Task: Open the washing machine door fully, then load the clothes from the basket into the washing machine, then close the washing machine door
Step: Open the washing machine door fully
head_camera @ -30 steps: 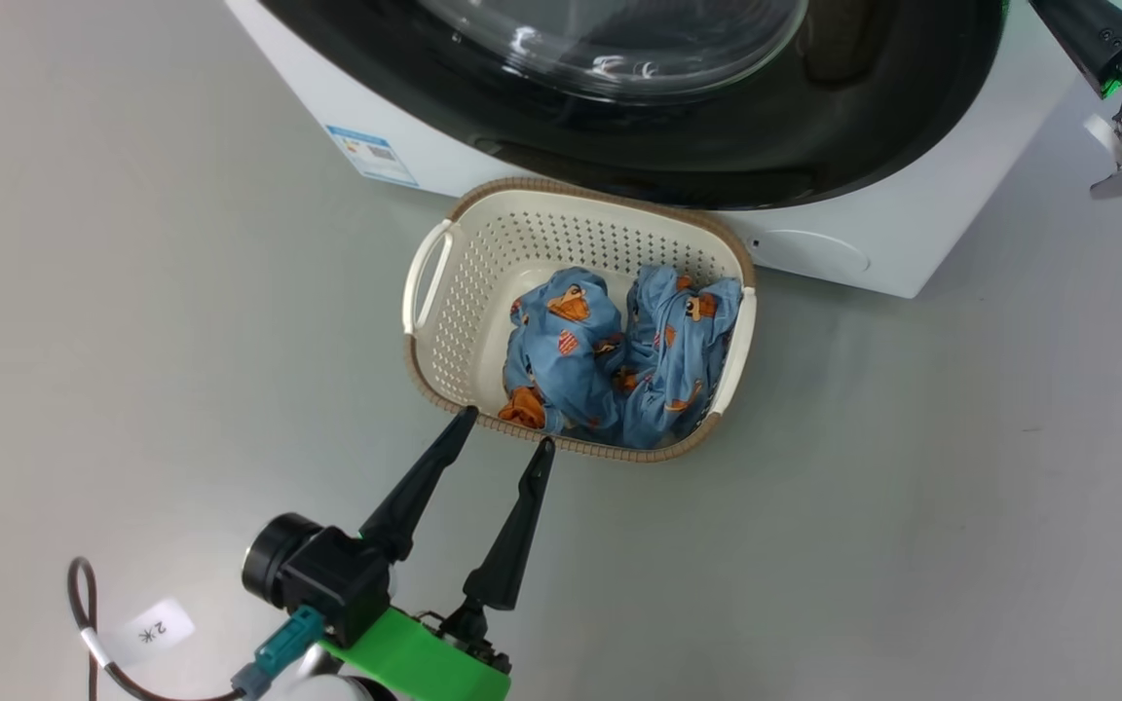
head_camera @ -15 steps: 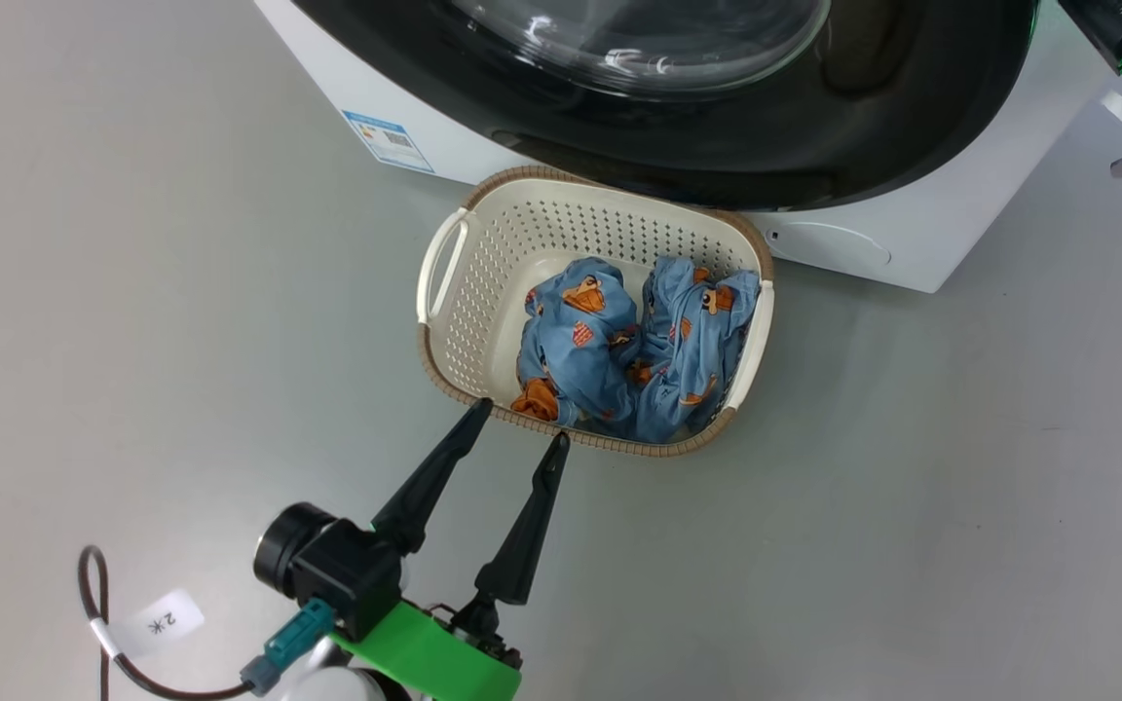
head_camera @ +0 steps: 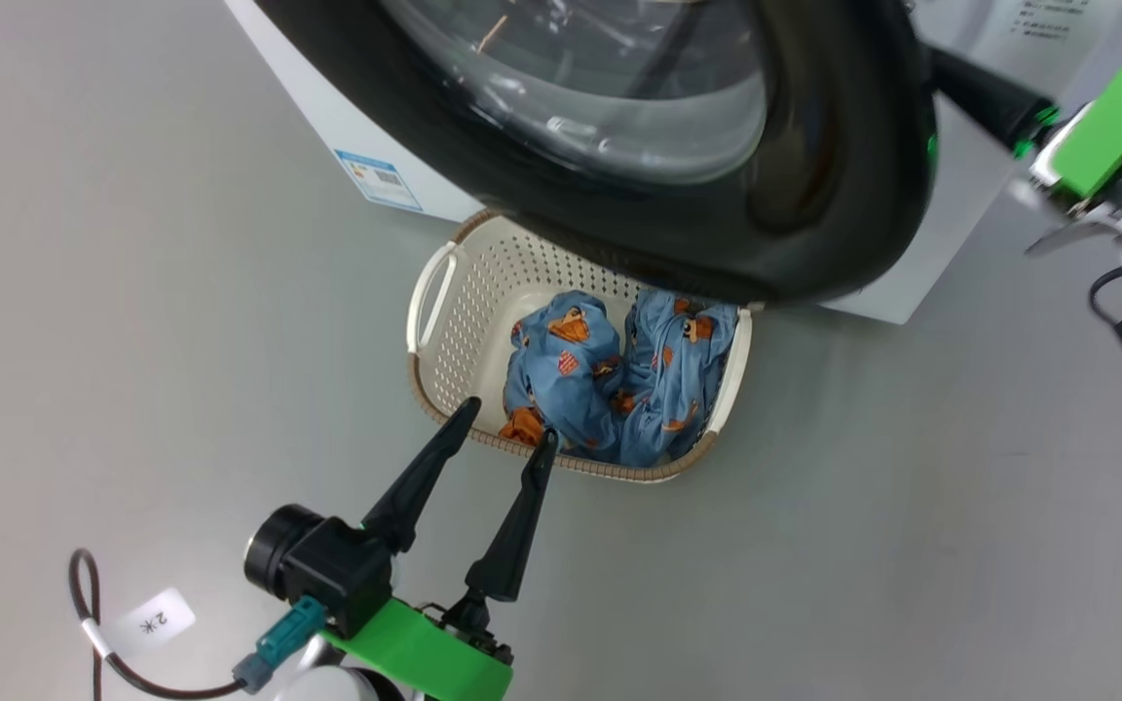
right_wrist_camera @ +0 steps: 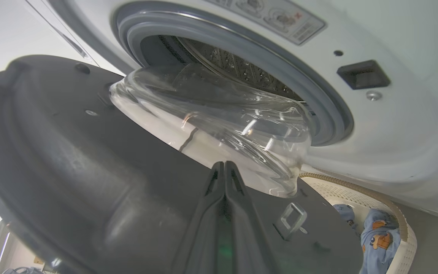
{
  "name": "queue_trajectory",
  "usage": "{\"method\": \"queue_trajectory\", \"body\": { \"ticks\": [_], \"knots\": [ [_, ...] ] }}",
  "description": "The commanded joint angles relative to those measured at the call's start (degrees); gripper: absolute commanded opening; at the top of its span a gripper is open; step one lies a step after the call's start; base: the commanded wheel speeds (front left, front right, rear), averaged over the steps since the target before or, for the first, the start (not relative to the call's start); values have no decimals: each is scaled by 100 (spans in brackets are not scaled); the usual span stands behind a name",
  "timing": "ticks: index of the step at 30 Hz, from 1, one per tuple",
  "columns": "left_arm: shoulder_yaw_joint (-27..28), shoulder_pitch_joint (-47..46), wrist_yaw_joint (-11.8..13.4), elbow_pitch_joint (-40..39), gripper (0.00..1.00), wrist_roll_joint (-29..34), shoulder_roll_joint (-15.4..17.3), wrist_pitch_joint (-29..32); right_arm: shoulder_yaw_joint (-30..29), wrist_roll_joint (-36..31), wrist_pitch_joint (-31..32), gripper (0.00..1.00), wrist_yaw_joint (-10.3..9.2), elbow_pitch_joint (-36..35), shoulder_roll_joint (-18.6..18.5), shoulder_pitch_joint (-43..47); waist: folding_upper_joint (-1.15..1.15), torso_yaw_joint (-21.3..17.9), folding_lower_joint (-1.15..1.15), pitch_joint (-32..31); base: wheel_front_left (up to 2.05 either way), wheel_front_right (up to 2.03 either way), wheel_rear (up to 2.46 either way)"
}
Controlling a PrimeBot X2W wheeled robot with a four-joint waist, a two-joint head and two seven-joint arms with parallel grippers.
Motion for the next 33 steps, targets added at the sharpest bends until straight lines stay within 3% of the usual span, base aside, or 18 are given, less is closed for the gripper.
{"method": "queue_trajectory", "body": {
  "ticks": [1, 18, 33],
  "knots": [
    [212, -3, -21, -98, 100, 32, 56, -37, 131, -9, 78, 0, 42, -267, 176, 185, 0, -38, 0, -88, 0, 0, 0],
    [594, 415, -168, 118, 100, 206, 56, -37, 579, 24, 206, 0, 42, -1028, 469, 1221, 0, -131, 0, -748, 0, 0, 0],
    [882, 716, -250, 249, 100, 263, 56, -37, 839, 70, 256, 0, 42, -1448, 879, 1874, 0, 88, 0, -1186, 0, 0, 0]
  ]
}}
